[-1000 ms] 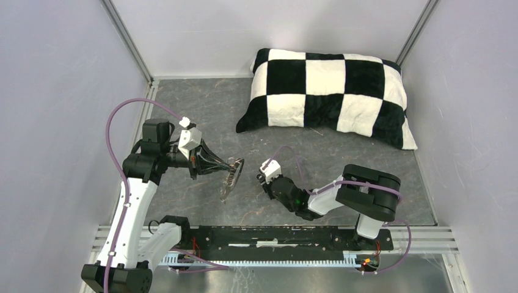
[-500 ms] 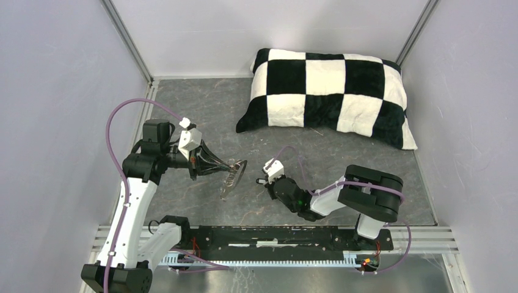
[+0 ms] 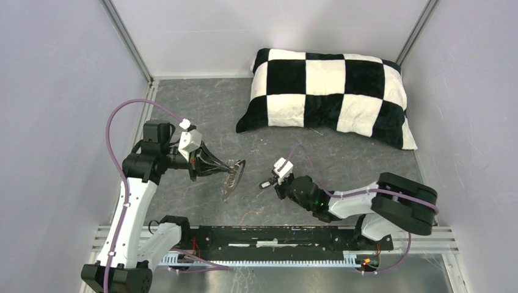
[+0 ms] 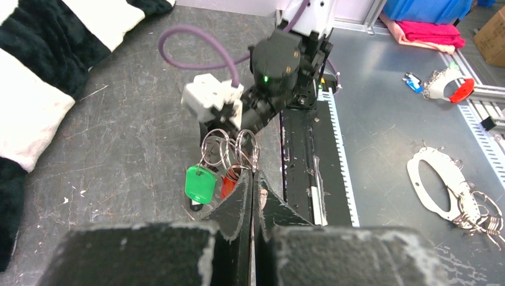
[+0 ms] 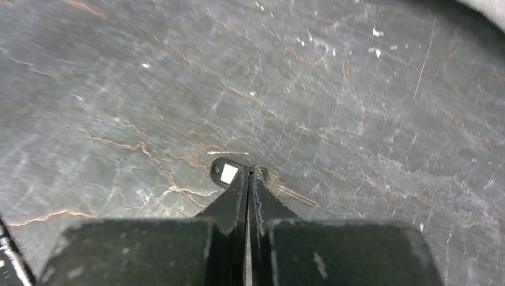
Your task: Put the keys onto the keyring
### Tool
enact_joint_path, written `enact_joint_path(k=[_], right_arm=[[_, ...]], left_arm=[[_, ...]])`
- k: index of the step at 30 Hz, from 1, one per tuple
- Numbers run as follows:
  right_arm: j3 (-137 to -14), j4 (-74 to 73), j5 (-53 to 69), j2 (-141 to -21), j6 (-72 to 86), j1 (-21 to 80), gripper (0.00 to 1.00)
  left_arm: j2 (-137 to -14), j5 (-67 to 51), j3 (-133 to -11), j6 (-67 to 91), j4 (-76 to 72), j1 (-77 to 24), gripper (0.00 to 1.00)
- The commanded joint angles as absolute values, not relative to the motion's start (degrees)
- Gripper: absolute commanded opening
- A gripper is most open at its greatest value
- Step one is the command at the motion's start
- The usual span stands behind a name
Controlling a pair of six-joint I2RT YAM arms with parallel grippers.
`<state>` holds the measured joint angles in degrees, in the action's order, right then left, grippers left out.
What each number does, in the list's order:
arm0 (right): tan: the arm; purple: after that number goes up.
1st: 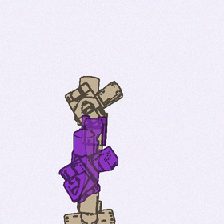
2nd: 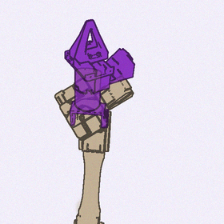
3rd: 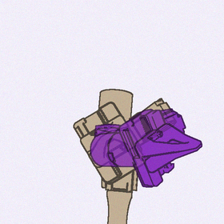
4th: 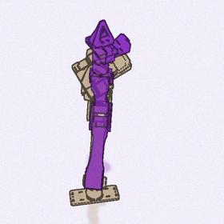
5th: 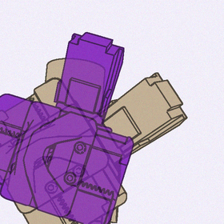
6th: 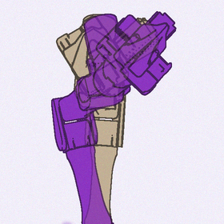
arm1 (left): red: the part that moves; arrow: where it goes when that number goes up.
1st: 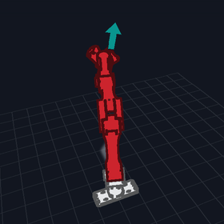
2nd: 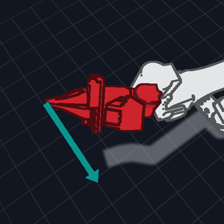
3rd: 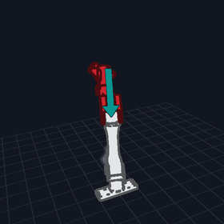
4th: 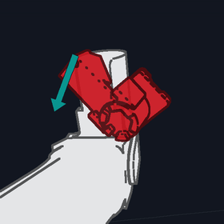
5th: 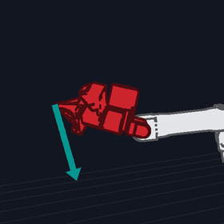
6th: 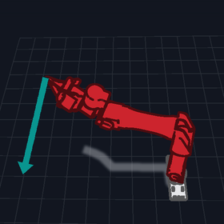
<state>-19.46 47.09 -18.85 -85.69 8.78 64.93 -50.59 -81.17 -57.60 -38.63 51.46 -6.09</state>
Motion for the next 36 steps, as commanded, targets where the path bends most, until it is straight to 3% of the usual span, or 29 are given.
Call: enact_joint_path(k=[1,7,11,14,18,26,36], right_arm=[[-17.36,48.89,-8.53,-79.97,6.37,62.96,0.0],[-15.27,46.72,4.23,-71.91,4.4,62.27,0.0],[-15.0,40.74,0.86,-68.12,2.05,61.43,0.02],[-15.25,39.7,0.35,-69.94,2.21,61.01,0.24],[-18.95,36.58,5.06,-75.63,0.88,57.75,0.4],[-25.18,36.56,24.06,-81.59,5.67,46.38,0.47],[-28.24,38.46,27.93,-91.08,7.74,45.48,0.49]], left_arm=[[-50.12,-82.38,-57.71,-44.22,54.04,-5.8,0.02],[-49.85,-82.2,-56.69,-49.37,57.62,-5.91,0.02],[-49.75,-81.79,-55.92,-50.92,58.26,-6.01,0.02],[-49.53,-82.67,-55.81,-50.76,58.28,-6.0,0.02],[-49.11,-82.2,-55.81,-49.99,58.35,-5.98,0.02],[-49.04,-82.35,-55.68,-50.14,58.36,-6.01,0.02],[-48.61,-82.44,-56.38,-49.11,58.36,-6.06,0.02]])
